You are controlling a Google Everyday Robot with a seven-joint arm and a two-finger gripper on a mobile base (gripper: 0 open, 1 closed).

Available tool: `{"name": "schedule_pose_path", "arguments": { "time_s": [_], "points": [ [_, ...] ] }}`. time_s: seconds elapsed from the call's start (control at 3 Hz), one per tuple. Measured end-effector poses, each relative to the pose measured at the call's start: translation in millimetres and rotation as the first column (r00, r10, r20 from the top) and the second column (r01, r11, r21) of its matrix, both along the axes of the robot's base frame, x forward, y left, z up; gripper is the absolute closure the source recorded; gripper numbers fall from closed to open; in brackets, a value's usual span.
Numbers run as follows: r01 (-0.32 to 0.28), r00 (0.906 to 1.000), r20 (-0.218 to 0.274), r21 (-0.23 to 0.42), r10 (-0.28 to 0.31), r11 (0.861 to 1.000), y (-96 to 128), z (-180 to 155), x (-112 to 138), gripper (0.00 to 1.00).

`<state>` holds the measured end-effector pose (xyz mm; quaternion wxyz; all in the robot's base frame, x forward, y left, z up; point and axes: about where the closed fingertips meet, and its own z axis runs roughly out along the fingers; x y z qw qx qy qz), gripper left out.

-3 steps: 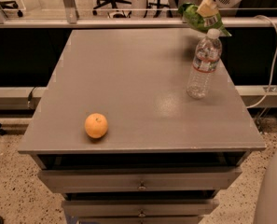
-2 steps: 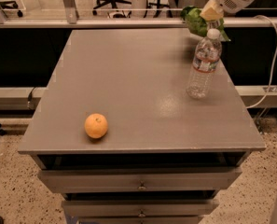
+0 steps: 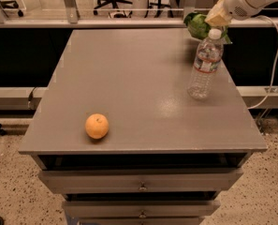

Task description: Move green rice chip bag near water bottle

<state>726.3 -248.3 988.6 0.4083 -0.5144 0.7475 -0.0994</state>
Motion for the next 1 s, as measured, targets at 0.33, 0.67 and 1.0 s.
{"name": "schedule_pose_path", "arguments": {
  "time_s": [0.33, 0.67, 1.0],
  "points": [
    [0.023, 0.9997, 0.009, -0.019, -0.023, 1.000, -31.7, 4.9, 0.4, 1.00],
    [0.020, 0.9986, 0.049, -0.030, -0.019, 0.999, -67.6, 25.1, -4.6, 1.00],
    [-0.064, 0.9964, 0.055, -0.021, 0.066, 0.998, -75.8, 30.4, -21.0, 1.00]
  ]
}}
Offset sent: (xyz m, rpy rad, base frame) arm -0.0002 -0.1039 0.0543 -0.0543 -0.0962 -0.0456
